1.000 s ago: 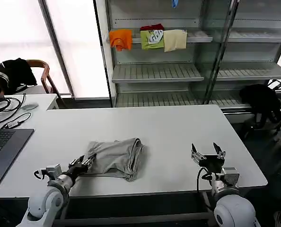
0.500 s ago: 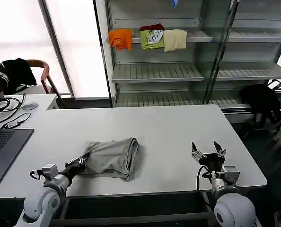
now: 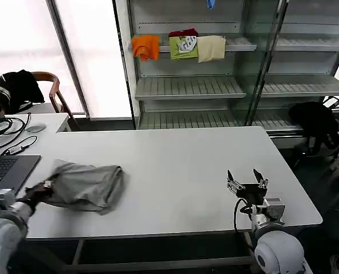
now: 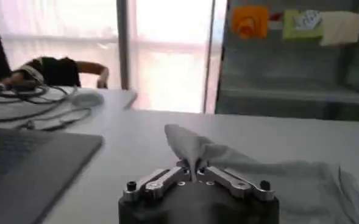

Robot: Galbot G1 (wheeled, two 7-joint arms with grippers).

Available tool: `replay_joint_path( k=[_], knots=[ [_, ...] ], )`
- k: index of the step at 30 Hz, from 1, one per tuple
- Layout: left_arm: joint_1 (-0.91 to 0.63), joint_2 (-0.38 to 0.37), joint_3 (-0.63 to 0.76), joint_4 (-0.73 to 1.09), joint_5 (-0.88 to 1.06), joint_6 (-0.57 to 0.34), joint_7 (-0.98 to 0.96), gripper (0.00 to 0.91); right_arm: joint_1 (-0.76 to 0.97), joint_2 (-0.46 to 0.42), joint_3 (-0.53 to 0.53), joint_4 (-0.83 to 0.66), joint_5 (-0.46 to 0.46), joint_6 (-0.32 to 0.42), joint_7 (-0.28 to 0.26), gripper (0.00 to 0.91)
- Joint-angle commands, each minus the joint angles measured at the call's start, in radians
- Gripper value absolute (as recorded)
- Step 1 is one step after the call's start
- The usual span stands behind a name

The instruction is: Fold and organize the clothes.

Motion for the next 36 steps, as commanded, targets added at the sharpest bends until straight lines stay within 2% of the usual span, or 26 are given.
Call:
replay_joint_path(
  k=[1, 9, 15, 18, 21, 26, 32, 36],
  knots=[
    [-0.037, 0.244, -0.199, 0.129, 0.017, -0.017, 0.022, 0.010, -0.001, -0.001, -0.004, 0.000, 0.002, 0.001, 0.001, 0.907],
    [-0.054, 0.173, -0.117, 0.061, 0.057, -0.014, 0.024, 0.010, -0.019, -0.001, 0.013, 0.008, 0.001, 0.002, 0.001, 0.907],
    [-0.062, 0.120, -0.003, -0.081, 0.072, 0.018, -0.003, 0.010, -0.041, 0.000, 0.030, -0.002, 0.000, 0.010, 0.000, 0.907],
    [-0.072, 0.077, 0.125, -0.145, 0.100, 0.036, -0.031, 0.010, -0.048, 0.004, 0.035, -0.010, -0.007, 0.012, 0.000, 0.907],
    [-0.105, 0.024, 0.327, -0.208, 0.124, 0.052, -0.070, 0.010, -0.056, 0.010, 0.039, -0.016, -0.012, 0.012, -0.001, 0.907],
    [-0.231, -0.025, 0.622, -0.235, 0.172, 0.055, -0.115, 0.010, -0.085, 0.032, 0.053, -0.021, -0.050, 0.005, -0.007, 0.907],
    [-0.369, -0.075, 0.840, -0.168, 0.185, 0.055, -0.130, 0.010, -0.104, 0.055, 0.069, -0.027, -0.069, -0.006, -0.008, 0.907],
    [-0.433, -0.169, 0.924, -0.079, 0.219, 0.054, -0.118, 0.020, -0.107, 0.064, 0.071, -0.026, -0.084, -0.013, -0.014, 0.907]
  ],
)
